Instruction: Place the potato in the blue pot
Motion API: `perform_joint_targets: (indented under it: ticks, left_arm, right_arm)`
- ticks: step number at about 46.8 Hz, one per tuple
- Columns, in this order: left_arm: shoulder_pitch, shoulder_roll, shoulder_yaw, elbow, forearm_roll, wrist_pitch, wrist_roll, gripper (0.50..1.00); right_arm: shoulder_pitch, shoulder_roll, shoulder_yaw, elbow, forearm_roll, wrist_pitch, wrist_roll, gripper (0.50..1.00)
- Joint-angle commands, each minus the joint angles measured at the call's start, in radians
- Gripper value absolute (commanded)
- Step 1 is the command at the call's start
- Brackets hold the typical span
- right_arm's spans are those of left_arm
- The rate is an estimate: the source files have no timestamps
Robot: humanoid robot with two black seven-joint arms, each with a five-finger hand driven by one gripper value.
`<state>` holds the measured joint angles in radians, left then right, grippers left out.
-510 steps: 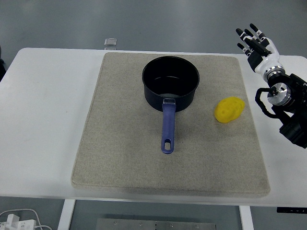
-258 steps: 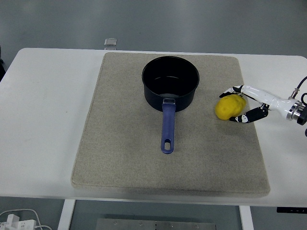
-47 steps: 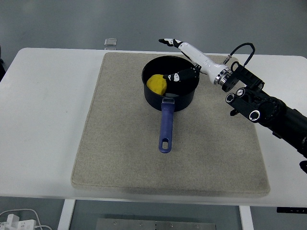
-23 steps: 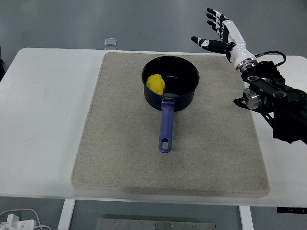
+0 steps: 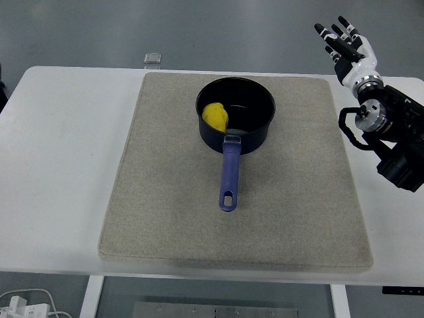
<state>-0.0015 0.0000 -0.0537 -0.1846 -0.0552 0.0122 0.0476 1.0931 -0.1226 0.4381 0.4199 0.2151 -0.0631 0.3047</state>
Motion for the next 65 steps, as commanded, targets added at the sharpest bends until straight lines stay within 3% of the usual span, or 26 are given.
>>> perform_joint_targets:
  ticks: [1,8,40,48,65]
  left_arm:
    - [0.000,0.000,0.000,0.001,0.000,0.000,0.000,0.994]
    - [0.000,0.000,0.000,-0.003,0.000,0.000,0.000,0.992]
    - [0.000,0.000,0.000,-0.004,0.002,-0.001,0.000,0.994]
    - [0.000,0.000,0.000,-0.004,0.002,-0.001,0.000,0.992]
    - [0.000,0.000,0.000,-0.004,0.002,-0.001,0.000,0.994]
  right_arm:
    - [-0.006,0.000,0.077,0.000,0.000,0.000,-0.004,0.926]
    - [-0.012,0.003,0.149,0.000,0.001,0.002,-0.006,0.926]
    - [-0.061,0.006,0.146,0.000,-0.020,0.011,0.008,0.926]
    - [-0.068,0.004,0.139,0.000,-0.039,0.013,0.059,0.926]
    - [-0.078,0.015,0.139,0.000,-0.115,0.019,0.060,0.926]
